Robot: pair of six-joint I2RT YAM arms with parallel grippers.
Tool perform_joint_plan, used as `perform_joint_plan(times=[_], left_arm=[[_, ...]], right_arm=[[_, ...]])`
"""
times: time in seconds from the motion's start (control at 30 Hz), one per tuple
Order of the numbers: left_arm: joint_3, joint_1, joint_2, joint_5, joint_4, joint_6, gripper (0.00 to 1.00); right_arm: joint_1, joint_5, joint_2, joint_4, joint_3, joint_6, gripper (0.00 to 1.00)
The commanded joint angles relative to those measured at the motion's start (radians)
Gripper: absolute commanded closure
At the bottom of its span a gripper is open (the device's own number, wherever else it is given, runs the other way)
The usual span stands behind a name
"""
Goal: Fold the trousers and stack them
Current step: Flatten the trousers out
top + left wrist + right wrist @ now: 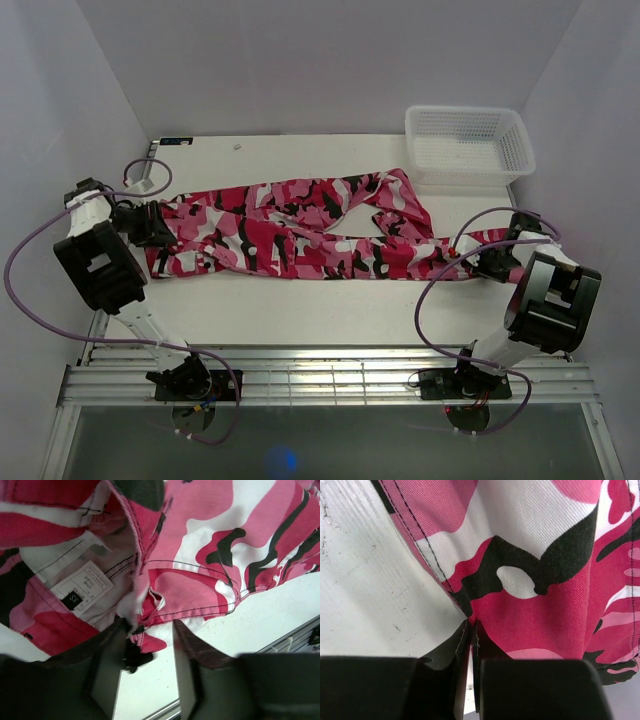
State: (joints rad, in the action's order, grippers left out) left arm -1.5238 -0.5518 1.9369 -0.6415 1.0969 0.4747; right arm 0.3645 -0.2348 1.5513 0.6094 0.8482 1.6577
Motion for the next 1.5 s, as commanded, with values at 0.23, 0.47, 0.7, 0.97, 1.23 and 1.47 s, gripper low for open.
perform_joint_plan(times=[0.23,0.47,0.7,0.97,1.23,1.47], left_arm=[[-0.071,-0.023,-0.124,-0.135,0.003,0.051,0.90],[-0.056,-0.048,-0.156,-0.089,-0.011,0.103,0.83],[0.043,-0.048,-0.138,-0.098,0.006,0.150,0.43],[0.134,-0.048,-0.150,-0.051,-0.081,0.130,0.29],[0.269,-0.054,-0.203,-0.024,-0.120,0.200,0.27],[0.286,-0.138,-0.193,-0.217,0.010,0.387,0.26]], right_arm=[[0.073,-0.092,-0.007,0.099,0.164,-0.039,0.92],[0.111,-0.109,0.024,0.156,0.218,-0.016,0.92],[0.111,-0.123,0.026,0.174,0.210,-0.013,0.92],[0.111,-0.127,0.021,0.191,0.222,-0.013,0.92],[0.111,-0.118,0.015,0.194,0.213,-0.009,0.92],[0.111,-0.116,0.015,0.194,0.213,-0.006,0.92]])
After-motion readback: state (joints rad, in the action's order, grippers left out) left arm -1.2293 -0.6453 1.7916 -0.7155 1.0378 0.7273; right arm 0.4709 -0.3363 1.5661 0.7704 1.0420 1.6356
